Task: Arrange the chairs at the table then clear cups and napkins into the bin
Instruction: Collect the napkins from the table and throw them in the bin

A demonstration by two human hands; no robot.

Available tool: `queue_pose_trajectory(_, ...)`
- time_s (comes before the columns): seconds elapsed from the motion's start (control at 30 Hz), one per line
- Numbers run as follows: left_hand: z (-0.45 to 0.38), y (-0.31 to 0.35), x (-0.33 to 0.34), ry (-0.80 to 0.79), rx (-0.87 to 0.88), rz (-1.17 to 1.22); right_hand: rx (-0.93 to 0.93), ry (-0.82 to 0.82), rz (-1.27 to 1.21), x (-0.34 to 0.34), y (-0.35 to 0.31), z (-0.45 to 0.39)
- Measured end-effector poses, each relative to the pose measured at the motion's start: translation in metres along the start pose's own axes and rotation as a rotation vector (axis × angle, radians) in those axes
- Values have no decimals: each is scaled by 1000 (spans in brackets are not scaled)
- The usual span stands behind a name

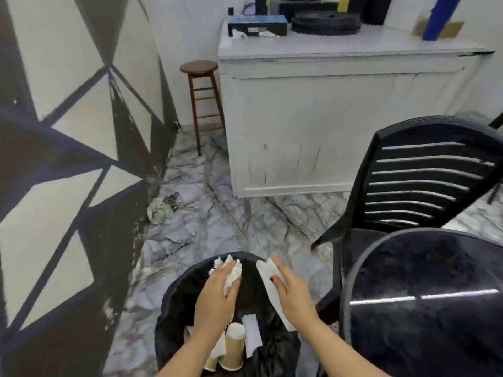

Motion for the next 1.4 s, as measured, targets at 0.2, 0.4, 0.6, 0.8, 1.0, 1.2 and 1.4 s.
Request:
queue_pose_trajectory(0.2,40,-75,-22,69,-175,1,49,-174,38,74,28,11)
queue_pose_trajectory(0.4,45,-137,-19,82,-208,-24,113,-228,28,131,73,8)
queue_pose_trajectory(0.6,47,-195,10,39,-238,15,22,-224,275,183,111,-1)
queue_pose_trajectory(0.8,53,-237,28,-138,-328,-267,52,-315,575,214,145,0)
queue_pose_trajectory(1.0,51,-223,15,-137,-298,-257,30,-300,490,203,118,-2)
queue_pose_trajectory(1.2,32,-161,-12,-143,-206,-279,10,-233,477,156,54,-6)
queue_pose_trajectory(1.4,1,-82,-42,-151,-101,-306,11,-97,524,84,-10,-11)
Point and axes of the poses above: each hand's wrist, its own z-axis away from the middle knuckle, its own x-axis out of the palm, y = z × x, the point moved 9 cm from there along -z, towards the middle knuckle, and after that the axes turned 5 degrees about z, right-handed, at the moved point
